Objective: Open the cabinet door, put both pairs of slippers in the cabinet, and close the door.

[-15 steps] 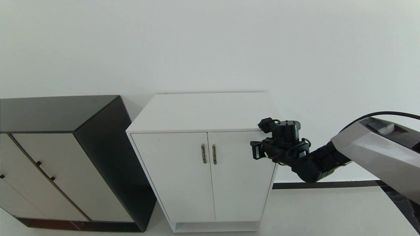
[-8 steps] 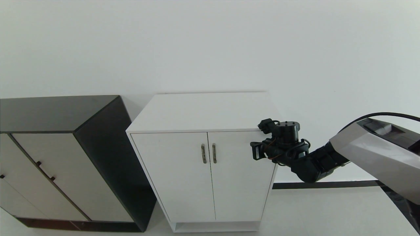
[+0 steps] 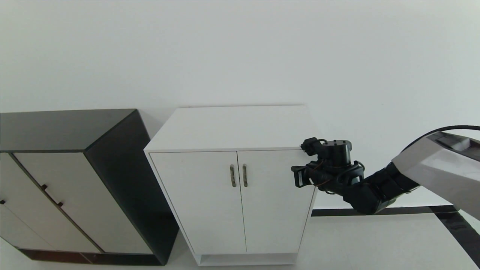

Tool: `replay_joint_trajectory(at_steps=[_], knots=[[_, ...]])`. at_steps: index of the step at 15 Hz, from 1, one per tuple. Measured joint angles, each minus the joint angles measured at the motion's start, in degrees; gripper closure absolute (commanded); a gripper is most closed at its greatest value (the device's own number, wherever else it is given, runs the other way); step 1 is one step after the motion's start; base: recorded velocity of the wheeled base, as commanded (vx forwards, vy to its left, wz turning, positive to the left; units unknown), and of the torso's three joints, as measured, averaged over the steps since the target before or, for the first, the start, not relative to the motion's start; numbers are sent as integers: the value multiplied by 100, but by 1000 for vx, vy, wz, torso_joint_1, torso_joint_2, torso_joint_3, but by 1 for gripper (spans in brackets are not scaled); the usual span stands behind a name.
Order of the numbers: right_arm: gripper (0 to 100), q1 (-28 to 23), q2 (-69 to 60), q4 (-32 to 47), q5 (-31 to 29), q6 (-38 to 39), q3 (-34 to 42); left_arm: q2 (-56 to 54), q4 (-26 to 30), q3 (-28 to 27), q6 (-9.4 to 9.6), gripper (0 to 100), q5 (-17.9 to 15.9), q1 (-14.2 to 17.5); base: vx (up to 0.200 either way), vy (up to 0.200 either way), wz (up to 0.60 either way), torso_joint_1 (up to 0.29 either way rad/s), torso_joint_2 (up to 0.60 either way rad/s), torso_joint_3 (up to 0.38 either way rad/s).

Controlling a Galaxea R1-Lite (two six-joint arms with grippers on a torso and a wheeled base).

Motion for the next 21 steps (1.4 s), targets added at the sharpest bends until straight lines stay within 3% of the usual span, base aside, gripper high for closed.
replay_joint_trajectory(at_steps=[3,9,13,21], knots=[[100,-7,-601,-83,-84,6,818,0,2,0,-2,100,-6,0,0,0,0,0,0,0],[100,-215,-1802,-1011,-360,-2,2988,0,0,0,-5,100,-2,0,0,0,0,0,0,0],[100,-884,-2877,-1136,-390,-28,4386,0,0,0,-7,100,-2,0,0,0,0,0,0,0],[100,-1985,-5023,-1098,-417,-330,6116,0,-2,0,-39,100,2,0,0,0,0,0,0,0]])
